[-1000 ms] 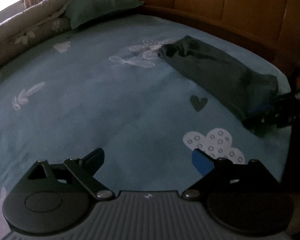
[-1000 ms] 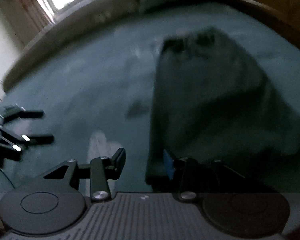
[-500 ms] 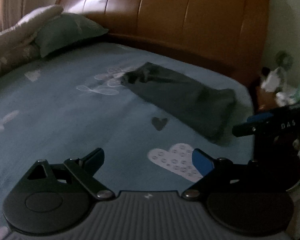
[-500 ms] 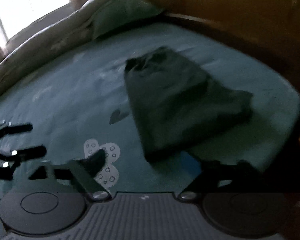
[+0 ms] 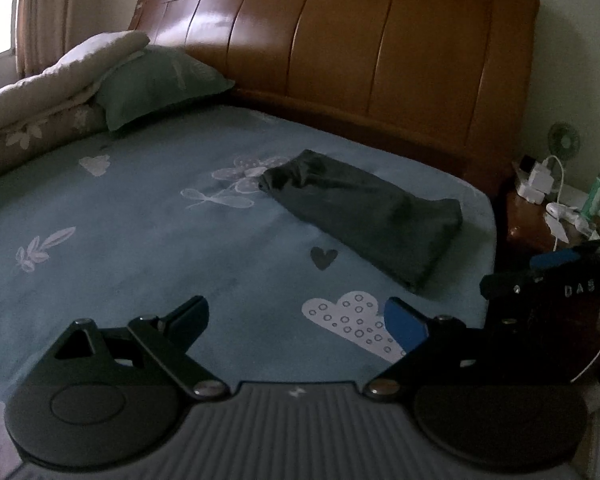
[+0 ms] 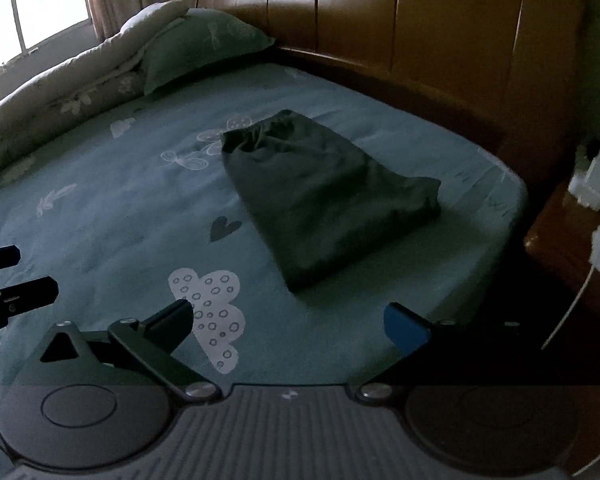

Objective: Fold clothes

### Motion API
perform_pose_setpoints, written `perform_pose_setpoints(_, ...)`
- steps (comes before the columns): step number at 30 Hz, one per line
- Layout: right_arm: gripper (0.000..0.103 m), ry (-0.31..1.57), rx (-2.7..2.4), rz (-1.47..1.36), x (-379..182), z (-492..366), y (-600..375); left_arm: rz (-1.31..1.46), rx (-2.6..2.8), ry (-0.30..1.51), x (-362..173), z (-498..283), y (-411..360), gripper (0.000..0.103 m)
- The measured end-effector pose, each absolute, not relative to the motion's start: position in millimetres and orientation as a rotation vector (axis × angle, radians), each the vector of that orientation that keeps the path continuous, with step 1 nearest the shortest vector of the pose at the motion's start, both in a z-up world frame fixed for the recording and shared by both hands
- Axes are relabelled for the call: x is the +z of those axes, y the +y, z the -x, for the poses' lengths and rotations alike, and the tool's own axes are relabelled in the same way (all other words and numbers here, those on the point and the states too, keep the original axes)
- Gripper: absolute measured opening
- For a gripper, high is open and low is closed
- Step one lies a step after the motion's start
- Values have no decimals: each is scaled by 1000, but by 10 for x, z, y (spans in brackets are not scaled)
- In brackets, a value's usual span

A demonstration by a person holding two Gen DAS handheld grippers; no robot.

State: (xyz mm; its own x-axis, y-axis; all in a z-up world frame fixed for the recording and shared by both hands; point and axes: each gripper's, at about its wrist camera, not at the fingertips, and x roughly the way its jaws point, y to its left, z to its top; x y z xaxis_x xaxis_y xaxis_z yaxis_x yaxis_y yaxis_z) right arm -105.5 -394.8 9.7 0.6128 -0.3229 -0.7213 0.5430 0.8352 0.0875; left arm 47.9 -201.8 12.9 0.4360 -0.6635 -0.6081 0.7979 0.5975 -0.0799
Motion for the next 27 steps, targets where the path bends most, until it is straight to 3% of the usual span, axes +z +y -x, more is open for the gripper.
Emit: perform_pose_setpoints(27,103,764,-574,-328,390,1156,-3769,-275,-982,802,402,-316,-2256,98)
